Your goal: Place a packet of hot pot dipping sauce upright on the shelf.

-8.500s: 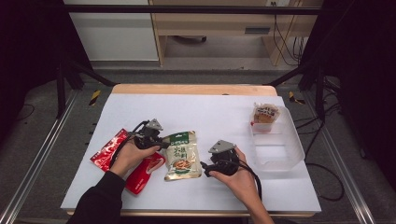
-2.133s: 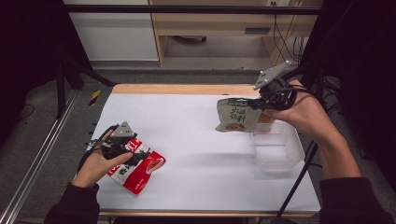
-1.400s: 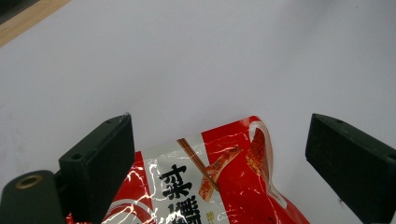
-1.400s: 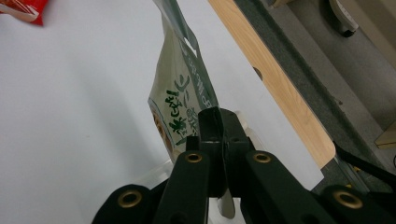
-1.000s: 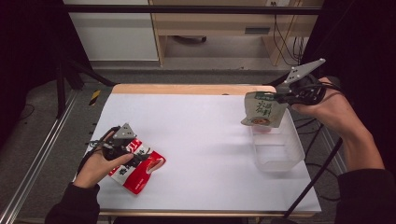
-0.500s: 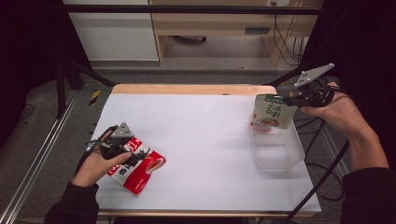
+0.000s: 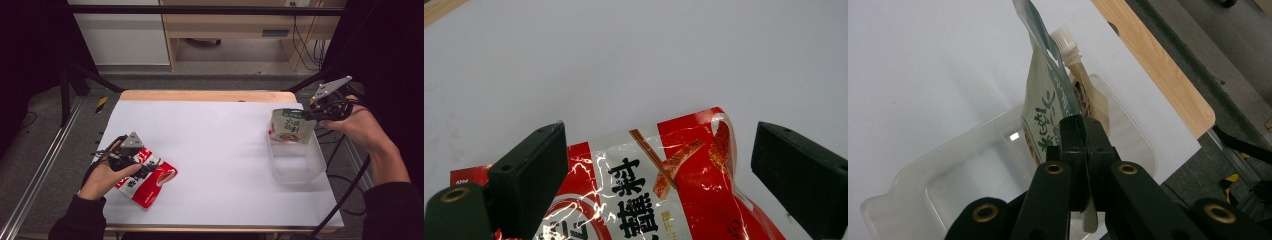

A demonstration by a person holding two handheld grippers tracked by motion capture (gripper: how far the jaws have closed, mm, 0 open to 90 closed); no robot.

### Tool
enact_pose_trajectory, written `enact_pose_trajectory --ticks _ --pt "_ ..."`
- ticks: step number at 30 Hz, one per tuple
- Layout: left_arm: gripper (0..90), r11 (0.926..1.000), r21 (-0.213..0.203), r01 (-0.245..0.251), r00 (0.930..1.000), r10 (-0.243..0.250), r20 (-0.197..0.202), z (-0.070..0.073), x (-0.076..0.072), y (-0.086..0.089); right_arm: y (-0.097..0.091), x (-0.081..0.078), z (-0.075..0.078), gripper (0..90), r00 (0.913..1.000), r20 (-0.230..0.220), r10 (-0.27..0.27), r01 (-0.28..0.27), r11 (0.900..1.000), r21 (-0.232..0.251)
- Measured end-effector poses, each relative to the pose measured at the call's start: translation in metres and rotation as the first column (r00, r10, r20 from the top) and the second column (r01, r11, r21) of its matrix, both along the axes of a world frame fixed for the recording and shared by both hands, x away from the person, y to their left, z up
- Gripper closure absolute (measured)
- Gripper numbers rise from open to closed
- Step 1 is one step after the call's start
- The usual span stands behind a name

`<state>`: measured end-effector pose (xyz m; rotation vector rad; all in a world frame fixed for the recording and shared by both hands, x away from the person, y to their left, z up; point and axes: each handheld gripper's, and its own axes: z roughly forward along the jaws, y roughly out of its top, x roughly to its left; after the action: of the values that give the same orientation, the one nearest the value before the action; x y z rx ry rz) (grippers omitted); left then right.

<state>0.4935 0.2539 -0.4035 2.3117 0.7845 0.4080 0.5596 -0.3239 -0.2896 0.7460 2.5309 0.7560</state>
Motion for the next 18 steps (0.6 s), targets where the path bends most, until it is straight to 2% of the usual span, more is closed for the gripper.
enact_pose_trajectory --ticks 13,18 --pt "8.5 0.9999 -0.012 0.006 1.0000 -0.006 0.006 0.003 -0.001 0.001 0.004 0.000 -0.016 90.0 0.9997 -0.025 -0.001 0.002 0.9998 0.022" --pt "8.5 0.9999 -0.009 0.008 1.0000 -0.008 0.004 0.002 -0.001 0.001 0.000 0.001 -0.018 89.7 0.9991 -0.034 -0.027 0.029 0.9986 0.045"
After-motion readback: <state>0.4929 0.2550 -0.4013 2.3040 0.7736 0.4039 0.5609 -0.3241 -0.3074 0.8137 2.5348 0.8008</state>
